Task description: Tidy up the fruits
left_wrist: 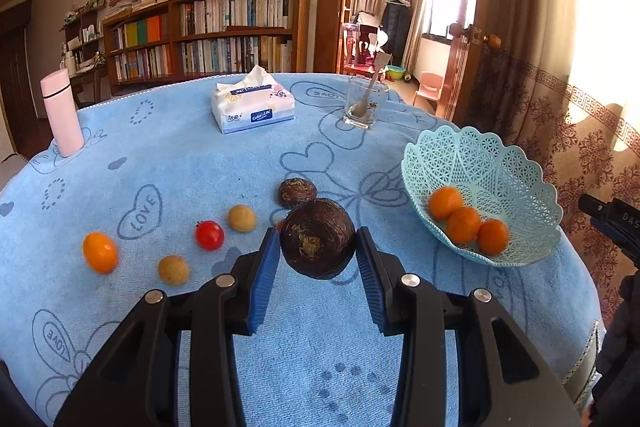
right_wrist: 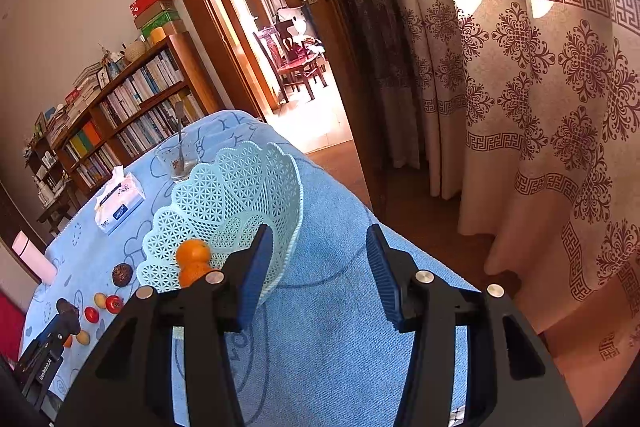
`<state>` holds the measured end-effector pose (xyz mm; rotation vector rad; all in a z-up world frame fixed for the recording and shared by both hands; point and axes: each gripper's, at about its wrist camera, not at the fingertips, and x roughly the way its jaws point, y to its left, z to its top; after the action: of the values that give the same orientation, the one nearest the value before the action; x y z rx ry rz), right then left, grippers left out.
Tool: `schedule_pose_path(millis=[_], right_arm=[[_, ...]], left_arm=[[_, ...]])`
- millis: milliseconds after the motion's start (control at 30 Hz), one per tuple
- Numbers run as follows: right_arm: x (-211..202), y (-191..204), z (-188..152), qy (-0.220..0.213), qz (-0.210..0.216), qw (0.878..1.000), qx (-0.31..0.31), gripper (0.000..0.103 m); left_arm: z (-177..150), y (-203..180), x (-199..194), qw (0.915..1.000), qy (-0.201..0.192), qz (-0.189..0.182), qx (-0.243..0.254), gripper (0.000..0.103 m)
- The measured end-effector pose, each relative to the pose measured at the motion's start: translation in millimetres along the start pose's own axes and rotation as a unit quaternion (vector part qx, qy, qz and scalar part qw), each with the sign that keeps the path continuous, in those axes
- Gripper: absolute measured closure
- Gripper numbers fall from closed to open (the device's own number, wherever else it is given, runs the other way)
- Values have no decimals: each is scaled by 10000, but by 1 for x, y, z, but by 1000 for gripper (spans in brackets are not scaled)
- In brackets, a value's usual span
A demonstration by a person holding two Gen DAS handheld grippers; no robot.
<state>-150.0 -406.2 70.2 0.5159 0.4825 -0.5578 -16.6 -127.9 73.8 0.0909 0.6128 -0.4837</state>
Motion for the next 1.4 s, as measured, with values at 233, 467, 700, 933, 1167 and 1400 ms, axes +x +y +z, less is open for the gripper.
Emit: schedule_pose_path(millis=[233,467,700,933,1167,1400], right_arm=[[-1,-20,1,13,24,10000,96,53],[-2,-33,4,5,75,9998,177,53],[-8,-42,12,-114,45,9995,292,53],[2,-45,9,66,65,9992,394,53],[2,-39,5,92,121,9994,307,53],[-4,-44,9,9,101,9992,374,53]], left_arm=[[12,-52,15,9979,207,-531,306,63],[25,-105,27,9927,233,-950,712,63],[30,-111,28,9923,330,-994,654,61],[15,-62,28,9955,621,-688,181,39],[-8,-60,43,9903,1090,-850,152,39],[-19,-77,58,9866,1292,-919,376,40]])
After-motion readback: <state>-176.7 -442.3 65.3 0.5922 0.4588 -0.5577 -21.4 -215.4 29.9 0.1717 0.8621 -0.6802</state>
